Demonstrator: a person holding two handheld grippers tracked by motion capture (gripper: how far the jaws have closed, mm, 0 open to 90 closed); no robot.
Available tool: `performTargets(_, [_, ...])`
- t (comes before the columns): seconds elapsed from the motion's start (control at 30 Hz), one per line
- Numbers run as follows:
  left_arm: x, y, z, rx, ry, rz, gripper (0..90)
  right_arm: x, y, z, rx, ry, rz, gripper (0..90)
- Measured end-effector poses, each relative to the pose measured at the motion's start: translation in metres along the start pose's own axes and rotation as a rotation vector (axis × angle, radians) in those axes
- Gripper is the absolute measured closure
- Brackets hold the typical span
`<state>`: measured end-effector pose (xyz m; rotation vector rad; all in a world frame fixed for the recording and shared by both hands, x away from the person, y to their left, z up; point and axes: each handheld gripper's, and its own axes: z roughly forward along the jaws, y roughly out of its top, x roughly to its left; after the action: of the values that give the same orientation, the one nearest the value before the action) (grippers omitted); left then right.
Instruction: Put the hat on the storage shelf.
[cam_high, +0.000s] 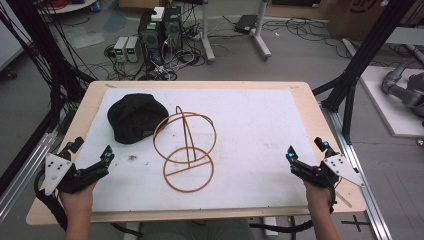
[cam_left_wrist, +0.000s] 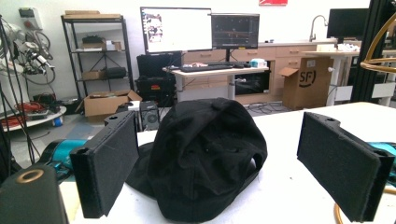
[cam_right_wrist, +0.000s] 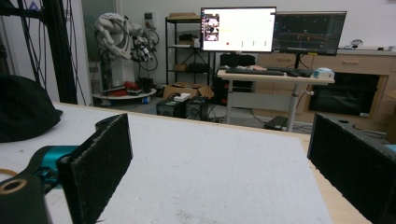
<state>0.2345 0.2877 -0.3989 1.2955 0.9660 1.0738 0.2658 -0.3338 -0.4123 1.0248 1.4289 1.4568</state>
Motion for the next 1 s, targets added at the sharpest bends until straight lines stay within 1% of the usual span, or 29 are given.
performTargets(0.03, [0.000,0.000,0.000,0.000,0.000,0.000,13.0,0.000,0.000,0.001,-0.001,-0.001,-0.008,6.0])
performTargets(0.07, [0.000,0.000,0.000,-0.003,0.004,-0.005,13.0,0.001,0.000,0.001,0.003,0.002,0.001,6.0])
performTargets(0.13, [0.000,0.000,0.000,-0.004,0.004,-0.004,13.0,0.001,0.000,0.001,0.001,0.003,-0.007,6.0])
performTargets(0.23, [0.000,0.000,0.000,0.000,0.000,0.001,13.0,0.001,0.000,0.000,0.001,0.005,-0.004,6.0])
performTargets(0.27, [0.000,0.000,0.001,-0.002,0.000,-0.001,13.0,0.000,0.000,0.000,-0.004,0.003,-0.012,6.0])
performTargets(0.37, [-0.001,0.001,0.001,-0.004,-0.001,0.001,13.0,0.000,0.000,0.000,-0.004,0.003,-0.003,6.0])
performTargets(0.53, [-0.001,0.001,0.000,-0.001,0.005,-0.002,13.0,0.000,0.001,0.000,-0.004,0.003,-0.011,6.0])
performTargets(0.67, [-0.001,0.002,0.001,-0.002,0.006,-0.001,13.0,0.001,0.001,-0.001,-0.002,-0.001,-0.001,6.0])
performTargets(0.73, [-0.001,0.005,0.002,-0.010,0.005,0.000,13.0,0.000,0.001,-0.001,-0.005,-0.001,-0.007,6.0])
performTargets(0.77, [-0.002,0.009,0.005,-0.013,0.003,0.006,13.0,0.000,0.002,-0.002,-0.006,-0.003,-0.002,6.0])
performTargets(0.9, [-0.004,0.012,0.009,-0.017,0.000,0.015,13.0,-0.001,0.002,-0.003,-0.005,-0.009,-0.001,6.0])
performTargets(0.97, [-0.005,0.013,0.013,-0.007,0.000,0.039,13.0,-0.001,0.002,-0.004,-0.008,-0.011,0.000,6.0])
performTargets(1.0, [-0.005,0.014,0.015,-0.003,0.006,0.049,13.0,-0.002,0.002,-0.003,-0.010,-0.012,0.001,6.0])
